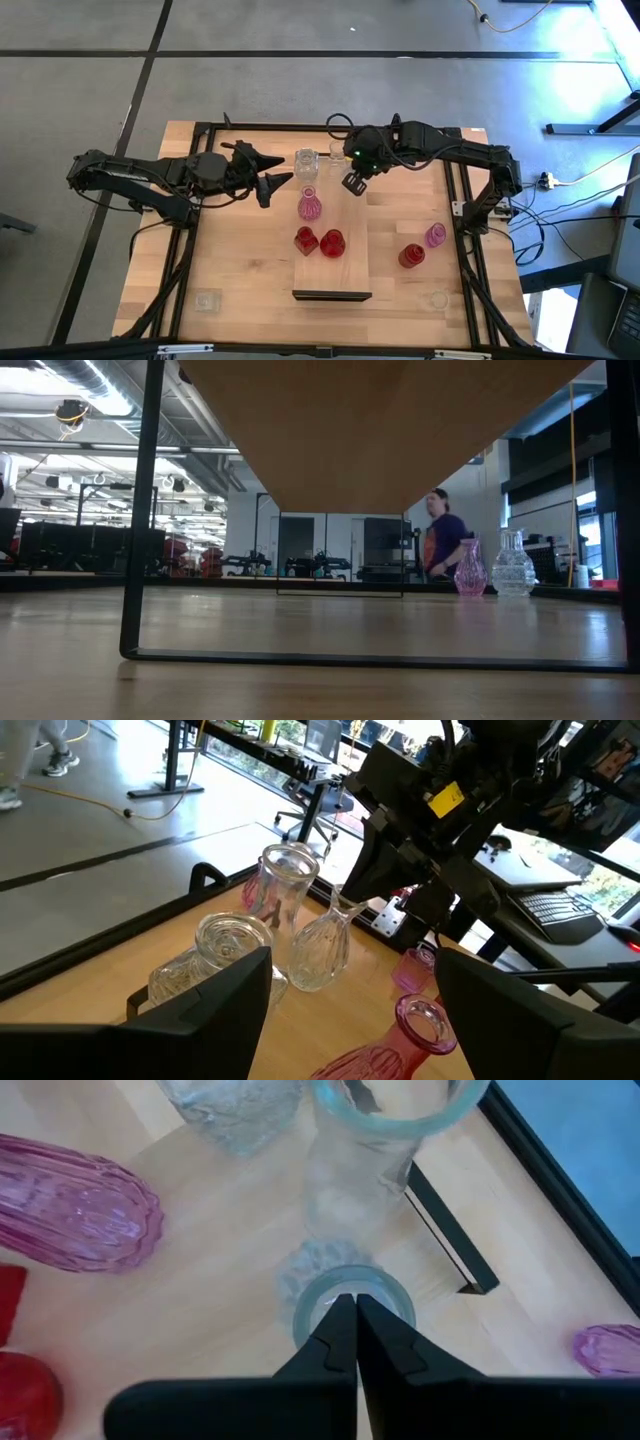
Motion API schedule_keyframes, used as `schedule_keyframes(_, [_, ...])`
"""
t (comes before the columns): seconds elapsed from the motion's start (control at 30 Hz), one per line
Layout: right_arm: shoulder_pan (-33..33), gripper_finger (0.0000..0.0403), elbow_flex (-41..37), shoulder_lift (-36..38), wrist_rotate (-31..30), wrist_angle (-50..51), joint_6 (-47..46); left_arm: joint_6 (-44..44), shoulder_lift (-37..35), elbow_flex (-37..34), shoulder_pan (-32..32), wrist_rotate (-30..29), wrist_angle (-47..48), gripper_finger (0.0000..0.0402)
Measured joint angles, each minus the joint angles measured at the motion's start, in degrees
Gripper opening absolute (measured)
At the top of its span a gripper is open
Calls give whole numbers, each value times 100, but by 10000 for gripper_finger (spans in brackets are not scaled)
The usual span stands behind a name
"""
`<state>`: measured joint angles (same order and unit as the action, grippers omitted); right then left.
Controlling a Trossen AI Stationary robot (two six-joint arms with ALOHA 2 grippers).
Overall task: Sort vases onto shelf
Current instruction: Put the transparent vase on the shelf aligned with the other transparent vases
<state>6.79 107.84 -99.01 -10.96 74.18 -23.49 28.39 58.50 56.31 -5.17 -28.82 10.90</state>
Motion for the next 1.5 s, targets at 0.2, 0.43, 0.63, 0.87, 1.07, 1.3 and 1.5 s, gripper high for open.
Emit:
schedule_keyframes(0.2, [48,0,260,-25,22,-16,4,-2,0,0,0,-4,2,274])
schedule_keyframes(0.43, [92,0,490,-17,153,5,2,-3,0,0,-2,-4,4,274])
schedule_keyframes(0.63, [245,25,583,-11,256,585,-430,-3,0,0,-2,-4,11,274])
schedule_keyframes(0.87, [652,120,583,-6,635,561,-717,-5,0,0,-2,-4,17,274])
schedule_keyframes(1.07, [761,155,585,-4,1051,478,-797,-5,0,0,-2,-4,22,274])
schedule_keyframes(1.3, [752,142,588,-22,1178,451,-798,-41,0,1,-2,-3,24,274])
schedule_keyframes(1.5, [750,128,588,-37,1360,297,-798,-51,0,0,-2,-4,24,274])
